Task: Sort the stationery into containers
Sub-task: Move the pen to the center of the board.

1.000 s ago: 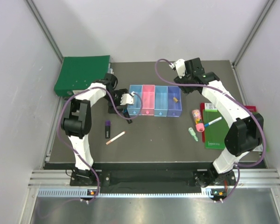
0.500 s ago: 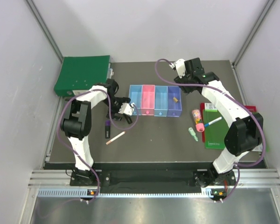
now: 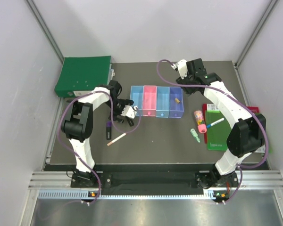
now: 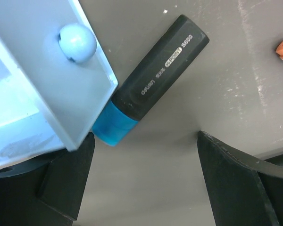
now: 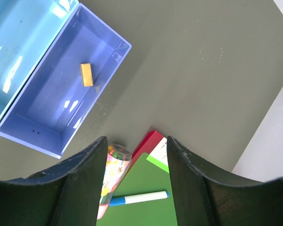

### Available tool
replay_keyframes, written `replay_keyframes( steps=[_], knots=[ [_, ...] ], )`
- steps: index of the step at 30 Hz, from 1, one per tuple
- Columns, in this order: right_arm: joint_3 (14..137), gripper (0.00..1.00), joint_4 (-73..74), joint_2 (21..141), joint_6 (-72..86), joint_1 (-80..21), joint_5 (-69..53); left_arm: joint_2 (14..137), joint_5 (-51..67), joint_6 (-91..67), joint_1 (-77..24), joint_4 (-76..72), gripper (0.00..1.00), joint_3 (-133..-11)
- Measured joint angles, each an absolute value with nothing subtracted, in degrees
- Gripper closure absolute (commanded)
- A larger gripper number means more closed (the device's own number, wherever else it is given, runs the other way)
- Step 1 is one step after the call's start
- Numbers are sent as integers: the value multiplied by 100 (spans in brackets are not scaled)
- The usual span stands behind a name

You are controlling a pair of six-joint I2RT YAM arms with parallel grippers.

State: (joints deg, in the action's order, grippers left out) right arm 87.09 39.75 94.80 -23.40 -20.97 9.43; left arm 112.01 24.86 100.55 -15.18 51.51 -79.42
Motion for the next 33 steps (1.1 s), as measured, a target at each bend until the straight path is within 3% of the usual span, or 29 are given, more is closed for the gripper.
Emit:
replay_keyframes(
  steps=[33],
  knots=[
    [8698, 48, 3979, 9371, -2290, -2097, 963, 10121, 2309, 10328, -2456, 5330, 7, -6390]
  ],
)
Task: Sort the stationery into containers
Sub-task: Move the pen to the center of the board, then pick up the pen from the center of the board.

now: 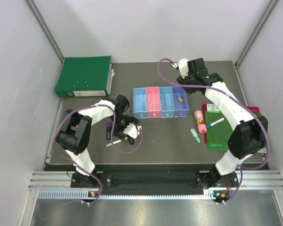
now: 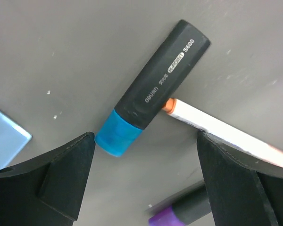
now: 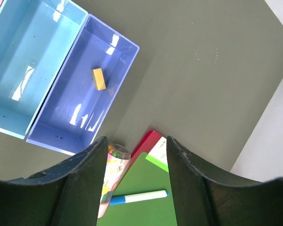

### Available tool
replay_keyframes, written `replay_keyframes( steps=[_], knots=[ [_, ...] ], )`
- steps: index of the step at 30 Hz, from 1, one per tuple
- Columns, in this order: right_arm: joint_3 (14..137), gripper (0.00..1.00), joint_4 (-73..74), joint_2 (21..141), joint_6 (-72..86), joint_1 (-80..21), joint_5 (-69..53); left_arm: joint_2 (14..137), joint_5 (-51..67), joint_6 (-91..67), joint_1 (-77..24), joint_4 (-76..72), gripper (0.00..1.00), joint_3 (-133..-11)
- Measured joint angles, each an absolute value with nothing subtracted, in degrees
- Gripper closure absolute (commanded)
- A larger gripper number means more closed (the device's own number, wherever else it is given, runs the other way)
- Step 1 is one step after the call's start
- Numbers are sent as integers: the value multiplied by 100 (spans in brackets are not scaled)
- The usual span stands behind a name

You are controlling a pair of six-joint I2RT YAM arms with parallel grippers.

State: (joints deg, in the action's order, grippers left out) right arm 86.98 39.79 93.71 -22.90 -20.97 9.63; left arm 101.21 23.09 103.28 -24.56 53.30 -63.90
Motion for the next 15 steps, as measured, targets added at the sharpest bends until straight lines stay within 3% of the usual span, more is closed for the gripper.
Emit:
replay_keyframes(
  steps=[5, 15],
  knots=[
    [8654, 47, 3975, 9255, -2281, -2097, 963, 9922, 2307, 9651, -2563, 4906, 10, -6265],
    [8576, 47, 3946, 8971, -2235, -2097, 945, 9218, 2333, 7837, -2578, 4517, 10, -7148]
  ],
)
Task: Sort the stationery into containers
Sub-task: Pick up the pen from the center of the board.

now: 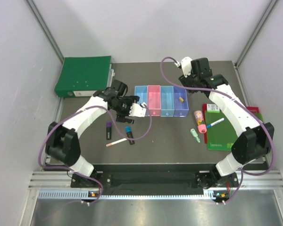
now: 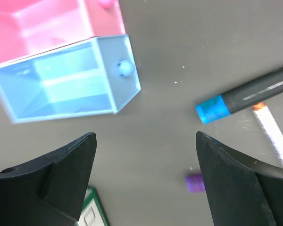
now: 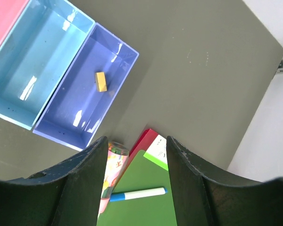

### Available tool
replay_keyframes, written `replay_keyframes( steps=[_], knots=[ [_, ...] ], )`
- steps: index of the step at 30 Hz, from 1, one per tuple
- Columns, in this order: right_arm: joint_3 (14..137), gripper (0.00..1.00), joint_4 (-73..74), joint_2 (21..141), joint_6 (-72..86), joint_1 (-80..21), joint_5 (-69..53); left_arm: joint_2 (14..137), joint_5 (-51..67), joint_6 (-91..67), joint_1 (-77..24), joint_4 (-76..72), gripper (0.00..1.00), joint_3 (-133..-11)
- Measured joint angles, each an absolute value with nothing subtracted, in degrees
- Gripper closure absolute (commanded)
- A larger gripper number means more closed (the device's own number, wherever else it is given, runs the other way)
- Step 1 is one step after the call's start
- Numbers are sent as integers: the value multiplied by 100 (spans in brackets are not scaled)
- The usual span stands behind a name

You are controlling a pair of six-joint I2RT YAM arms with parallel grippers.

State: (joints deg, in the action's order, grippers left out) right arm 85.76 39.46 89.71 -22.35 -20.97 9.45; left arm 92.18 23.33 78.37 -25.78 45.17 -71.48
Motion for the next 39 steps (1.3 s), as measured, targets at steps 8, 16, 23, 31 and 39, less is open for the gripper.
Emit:
replay_keyframes(
  steps=[8, 16, 23, 31, 39],
  knots=[
    [8473, 47, 3905, 8589, -2222, -2082, 917, 7762, 2226, 7179, -2611, 4810, 13, -5937],
    [8471, 47, 3903, 8543, -2185, -2082, 891, 7634, 1951, 6698, -2630, 4821, 15, -4622],
    [8425, 47, 3903, 8508, -2187, -2082, 893, 7894, 1887, 6342, -2633, 4412, 20, -4567],
    [8355, 47, 3907, 8488, -2185, -2049, 893, 8357, 1656, 5940, -2635, 3833, 41, -4414],
    [8355, 47, 3907, 8488, -2185, -2045, 893, 8580, 1599, 5546, -2644, 3701, 89, -4578]
  ],
)
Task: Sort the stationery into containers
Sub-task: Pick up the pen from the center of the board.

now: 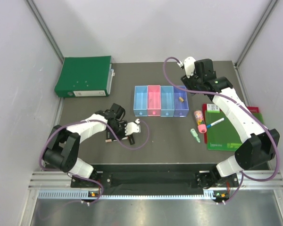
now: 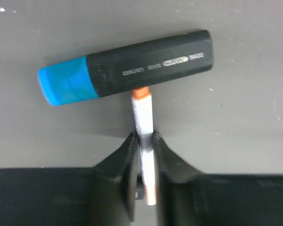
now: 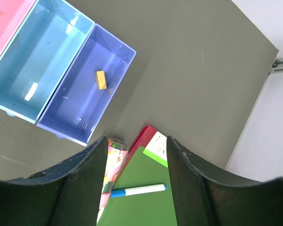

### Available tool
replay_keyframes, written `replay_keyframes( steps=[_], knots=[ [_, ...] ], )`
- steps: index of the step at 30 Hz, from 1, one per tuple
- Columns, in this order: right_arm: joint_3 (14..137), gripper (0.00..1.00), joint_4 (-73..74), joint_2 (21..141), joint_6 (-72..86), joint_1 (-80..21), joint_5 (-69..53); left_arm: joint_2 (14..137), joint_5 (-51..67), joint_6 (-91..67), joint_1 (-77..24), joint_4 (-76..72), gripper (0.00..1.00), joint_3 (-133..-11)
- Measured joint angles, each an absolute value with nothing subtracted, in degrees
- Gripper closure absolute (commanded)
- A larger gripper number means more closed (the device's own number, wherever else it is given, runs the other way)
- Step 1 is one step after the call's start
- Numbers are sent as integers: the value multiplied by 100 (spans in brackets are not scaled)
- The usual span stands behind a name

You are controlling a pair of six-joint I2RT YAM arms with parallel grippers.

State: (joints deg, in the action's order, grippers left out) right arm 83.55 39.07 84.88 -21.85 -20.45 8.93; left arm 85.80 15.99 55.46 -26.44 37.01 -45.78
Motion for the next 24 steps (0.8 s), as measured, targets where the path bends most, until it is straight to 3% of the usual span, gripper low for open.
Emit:
replay_keyframes(
  steps=[2, 14, 24],
  knots=[
    [8355, 47, 3907, 8488, -2187, -2045, 893, 8646, 1568, 5485, -2652, 3677, 100, -4613],
    [8355, 47, 3907, 8466, -2185, -2003, 893, 8779, 1579, 5282, -2668, 4130, 100, -4987],
    [8324, 47, 3907, 8436, -2182, -1957, 891, 8460, 2646, 4584, -2668, 5363, 100, -7236]
  ],
)
